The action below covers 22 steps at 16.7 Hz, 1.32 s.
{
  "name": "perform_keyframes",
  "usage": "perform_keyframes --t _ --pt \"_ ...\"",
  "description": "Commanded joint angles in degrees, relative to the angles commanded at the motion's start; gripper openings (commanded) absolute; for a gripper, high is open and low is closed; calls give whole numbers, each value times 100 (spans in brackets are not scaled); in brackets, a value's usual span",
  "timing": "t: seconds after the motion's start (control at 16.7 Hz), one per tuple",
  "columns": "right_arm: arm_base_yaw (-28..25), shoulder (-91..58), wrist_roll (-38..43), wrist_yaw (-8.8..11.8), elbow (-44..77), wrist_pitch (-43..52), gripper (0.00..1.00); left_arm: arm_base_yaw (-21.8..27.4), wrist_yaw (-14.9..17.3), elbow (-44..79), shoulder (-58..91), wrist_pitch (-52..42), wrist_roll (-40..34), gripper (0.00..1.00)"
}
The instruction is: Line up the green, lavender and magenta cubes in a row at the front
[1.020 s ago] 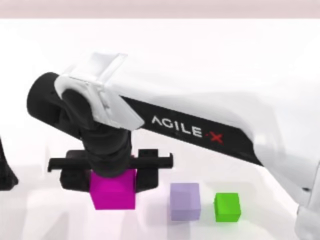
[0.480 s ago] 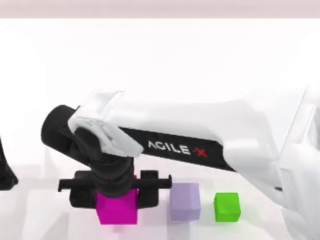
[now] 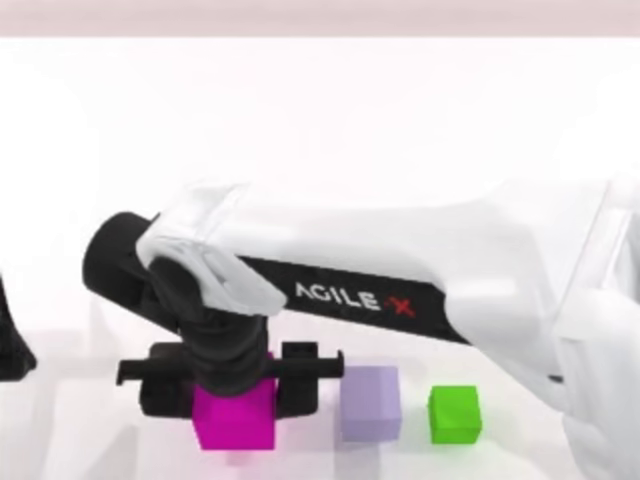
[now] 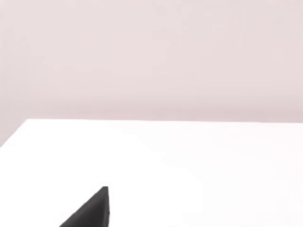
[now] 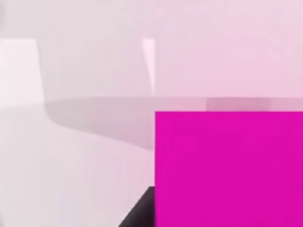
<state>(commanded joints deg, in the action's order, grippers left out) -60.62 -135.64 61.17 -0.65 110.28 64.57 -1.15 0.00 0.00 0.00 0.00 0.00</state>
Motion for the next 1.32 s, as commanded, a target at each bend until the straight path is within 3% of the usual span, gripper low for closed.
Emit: perform_keyframes --t 0.42,1.02,1.32 --pt "0 0 0 0 0 0 98 0 0 0 0 0 0 100" --pt "9 3 -1 -1 20 21 100 0 0 0 0 0 0 100" --pt "-27 65 6 -8 761 853 100 0 0 0 0 0 0 100"
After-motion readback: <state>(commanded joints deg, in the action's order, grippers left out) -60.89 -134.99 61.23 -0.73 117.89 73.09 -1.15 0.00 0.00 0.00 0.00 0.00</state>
